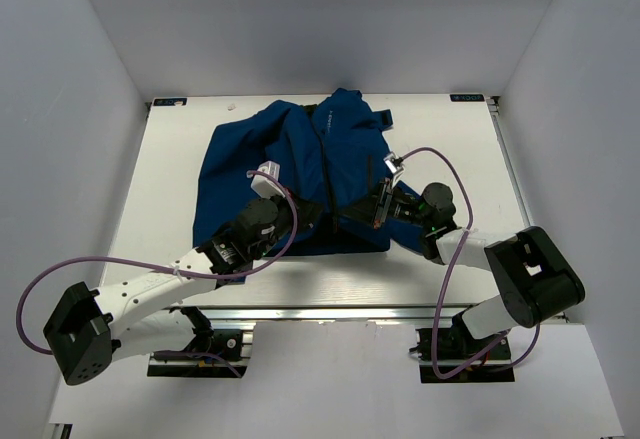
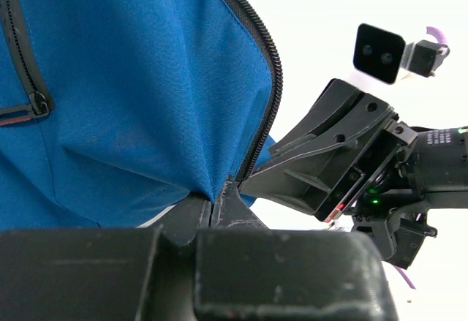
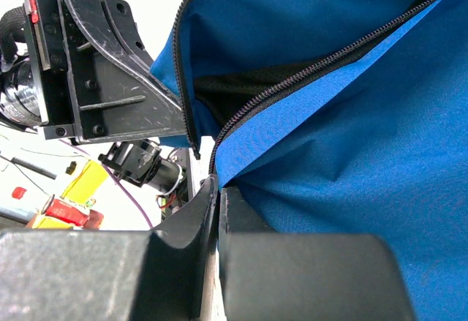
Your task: Zip up the jacket
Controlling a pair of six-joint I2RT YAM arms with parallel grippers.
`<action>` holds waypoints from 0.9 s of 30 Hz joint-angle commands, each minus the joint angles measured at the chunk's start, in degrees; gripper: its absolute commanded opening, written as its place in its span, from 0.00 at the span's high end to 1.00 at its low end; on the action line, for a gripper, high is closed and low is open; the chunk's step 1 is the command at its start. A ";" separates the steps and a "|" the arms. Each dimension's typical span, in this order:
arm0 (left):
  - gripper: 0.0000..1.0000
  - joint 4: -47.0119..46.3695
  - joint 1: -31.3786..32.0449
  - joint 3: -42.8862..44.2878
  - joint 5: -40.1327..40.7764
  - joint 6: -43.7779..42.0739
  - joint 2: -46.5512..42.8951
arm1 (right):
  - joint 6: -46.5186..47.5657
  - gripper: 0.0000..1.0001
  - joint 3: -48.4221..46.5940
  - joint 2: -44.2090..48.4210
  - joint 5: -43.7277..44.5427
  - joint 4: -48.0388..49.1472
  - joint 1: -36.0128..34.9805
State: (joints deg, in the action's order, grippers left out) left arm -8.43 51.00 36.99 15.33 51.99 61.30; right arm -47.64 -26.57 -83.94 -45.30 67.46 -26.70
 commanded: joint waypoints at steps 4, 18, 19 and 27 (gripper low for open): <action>1.00 0.60 -0.03 -0.08 0.31 0.40 -1.45 | 0.88 1.00 -2.61 1.68 0.21 3.29 -0.20; 1.00 -0.45 -0.03 0.18 -1.53 0.66 -0.13 | 1.49 1.00 -3.23 1.41 1.53 2.94 -0.20; 1.00 -0.36 -0.03 0.18 -1.53 0.66 -0.30 | 1.49 1.00 -3.31 1.50 1.35 2.94 -0.28; 1.00 0.07 -0.03 0.10 -1.53 0.66 -0.04 | 1.32 1.00 -2.96 2.64 1.97 3.11 -0.28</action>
State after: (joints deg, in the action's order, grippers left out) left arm -7.77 51.00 36.99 14.41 52.42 61.63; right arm -47.37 -27.38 -83.18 -44.34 67.42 -26.70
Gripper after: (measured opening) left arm 0.025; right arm 0.014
